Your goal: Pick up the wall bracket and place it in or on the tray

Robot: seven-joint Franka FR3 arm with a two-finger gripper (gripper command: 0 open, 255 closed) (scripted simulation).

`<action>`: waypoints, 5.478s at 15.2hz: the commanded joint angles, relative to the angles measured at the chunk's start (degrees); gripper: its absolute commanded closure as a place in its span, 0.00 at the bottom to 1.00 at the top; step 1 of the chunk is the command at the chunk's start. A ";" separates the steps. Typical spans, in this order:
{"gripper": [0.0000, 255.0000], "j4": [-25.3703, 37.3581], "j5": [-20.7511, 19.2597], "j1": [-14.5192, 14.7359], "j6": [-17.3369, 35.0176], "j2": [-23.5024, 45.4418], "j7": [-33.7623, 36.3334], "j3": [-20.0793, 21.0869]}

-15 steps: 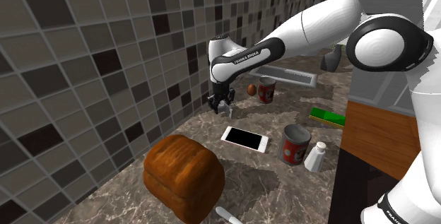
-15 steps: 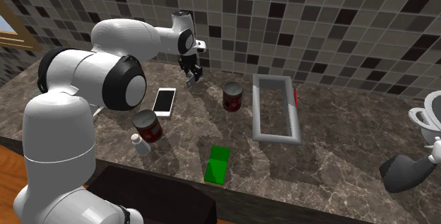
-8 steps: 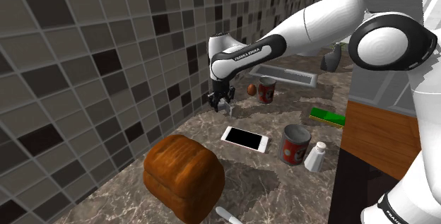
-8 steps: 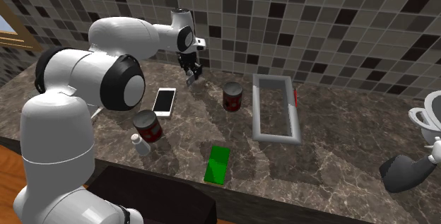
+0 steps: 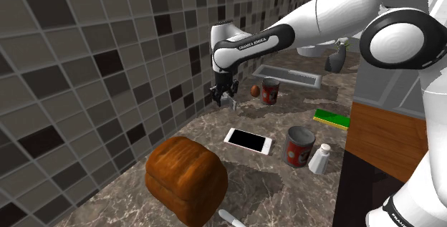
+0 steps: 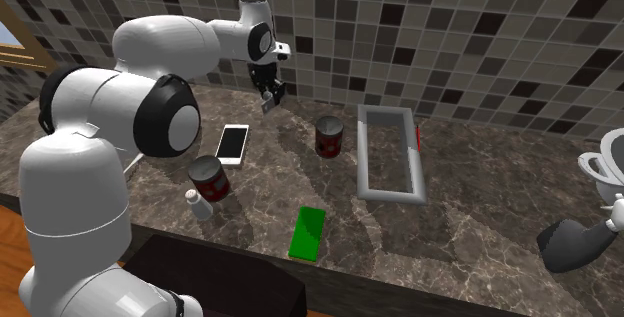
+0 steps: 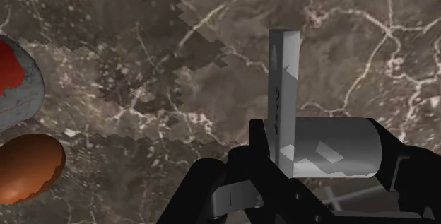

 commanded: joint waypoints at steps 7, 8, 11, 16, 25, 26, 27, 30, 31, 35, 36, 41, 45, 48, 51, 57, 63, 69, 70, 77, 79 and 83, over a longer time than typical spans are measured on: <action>1.00 3.75 0.33 0.04 -5.42 -1.66 -0.29 0.17; 1.00 4.30 0.36 0.05 -6.11 -1.81 -0.33 0.18; 1.00 6.05 0.45 0.09 -8.22 -2.19 -0.43 0.23; 1.00 9.37 0.55 0.18 -11.89 -2.53 -0.60 0.28; 1.00 10.20 1.17 -2.43 -14.70 -4.66 -4.19 -0.52; 1.00 9.33 1.35 -3.33 -14.37 -5.25 -5.35 -0.83; 1.00 8.55 1.53 -4.21 -14.08 -5.78 -6.52 -1.16; 1.00 6.77 2.01 -6.84 -13.40 -7.01 -10.08 -2.15; 1.00 6.36 2.16 -7.69 -13.23 -7.30 -11.27 -2.50; 1.00 5.55 2.72 -11.08 -12.86 -7.89 -16.07 -3.92; 1.00 5.56 2.85 -11.92 -12.83 -7.89 -17.27 -4.28; 1.00 6.87 3.51 -16.07 -13.13 -7.06 -23.26 -6.08; 1.00 9.50 4.07 -19.39 -13.92 -5.34 -27.98 -7.45; 1.00 12.50 4.51 -21.92 -14.89 -3.38 -31.45 -8.39; 1.00 16.55 4.99 -24.49 -16.27 -0.78 -34.84 -9.24; 1.00 25.27 5.85 -28.86 -18.97 5.15 -40.14 -10.37; 1.00 19.58 5.82 -28.76 -13.93 4.50 -40.09 -10.36; 1.00 15.13 5.82 -28.70 -9.37 4.60 -40.04 -10.34; 1.00 14.55 5.83 -28.69 -8.73 4.67 -40.03 -10.34; 1.00 14.55 5.83 -28.69 -8.73 4.67 -40.03 -10.34; 0.00 14.55 5.83 -28.69 -8.73 4.67 -40.03 -10.34; 0.00 14.55 5.83 -28.69 -8.73 4.66 -40.03 -10.34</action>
